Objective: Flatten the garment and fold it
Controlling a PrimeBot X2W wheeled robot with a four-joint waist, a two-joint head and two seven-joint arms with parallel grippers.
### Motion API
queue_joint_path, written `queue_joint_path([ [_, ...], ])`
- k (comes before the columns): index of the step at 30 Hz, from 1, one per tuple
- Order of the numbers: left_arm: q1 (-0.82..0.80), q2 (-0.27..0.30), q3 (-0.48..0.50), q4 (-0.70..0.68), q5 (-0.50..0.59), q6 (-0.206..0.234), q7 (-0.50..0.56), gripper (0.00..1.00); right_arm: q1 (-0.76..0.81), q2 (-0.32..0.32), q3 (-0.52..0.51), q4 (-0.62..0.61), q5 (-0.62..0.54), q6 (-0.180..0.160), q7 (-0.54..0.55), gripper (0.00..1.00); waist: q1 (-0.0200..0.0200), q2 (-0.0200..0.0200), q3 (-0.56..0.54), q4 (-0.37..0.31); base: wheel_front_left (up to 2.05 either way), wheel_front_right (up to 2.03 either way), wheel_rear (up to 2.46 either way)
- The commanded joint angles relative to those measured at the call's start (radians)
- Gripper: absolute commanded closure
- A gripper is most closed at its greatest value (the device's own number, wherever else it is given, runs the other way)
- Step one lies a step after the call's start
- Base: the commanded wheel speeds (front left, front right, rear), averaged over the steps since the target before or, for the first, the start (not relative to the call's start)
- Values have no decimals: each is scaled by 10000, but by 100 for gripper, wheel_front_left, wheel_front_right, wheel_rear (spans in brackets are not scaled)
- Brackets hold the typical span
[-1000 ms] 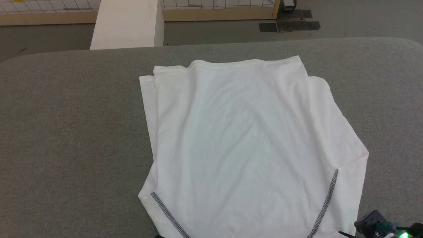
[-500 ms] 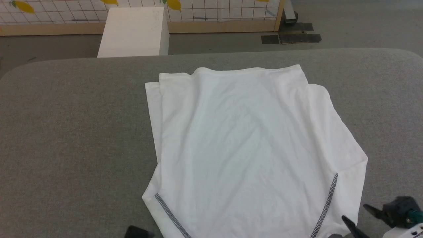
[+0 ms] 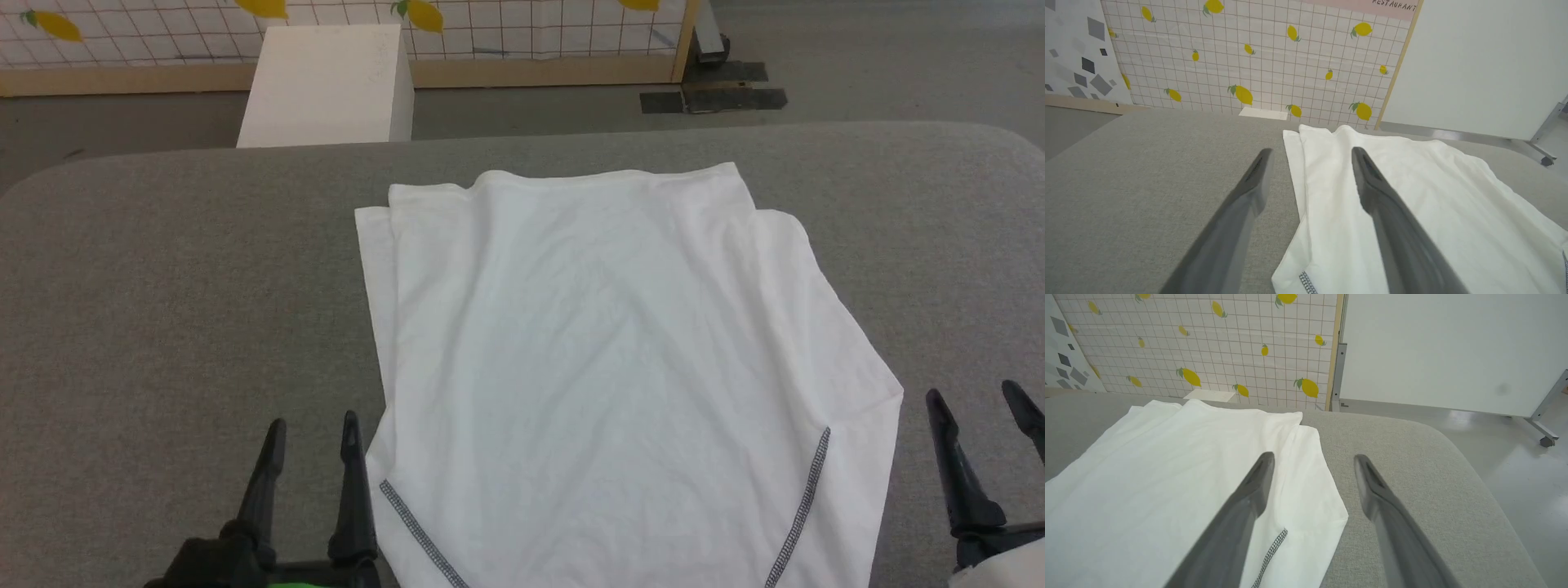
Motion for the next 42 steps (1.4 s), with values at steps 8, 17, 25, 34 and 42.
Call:
queue_joint_path([
  [8,-314,-1428,525,982,266,10,-989,0,-464,1433,-65,569,-1328,-15,-1421,0,1,0,124,-59,0,0,0],
  [17,-2528,234,977,1066,1083,-850,621,0,-1025,1570,215,485,-1613,-15,-1444,0,1,0,910,9,0,0,0],
  [25,-6411,1743,1053,2104,484,-2608,4274,0,-1665,1377,433,212,-1462,-15,-1288,0,1,0,2096,-84,0,0,0],
  [34,-9253,2039,992,4352,-591,-3644,6853,0,-2258,1066,562,90,-1217,-15,-1257,0,1,0,3680,-452,0,0,0],
  [42,-9926,2101,742,5246,-705,-3821,7741,0,-2614,843,600,251,-1034,-15,-1341,0,1,0,4257,-769,0,0,0],
])
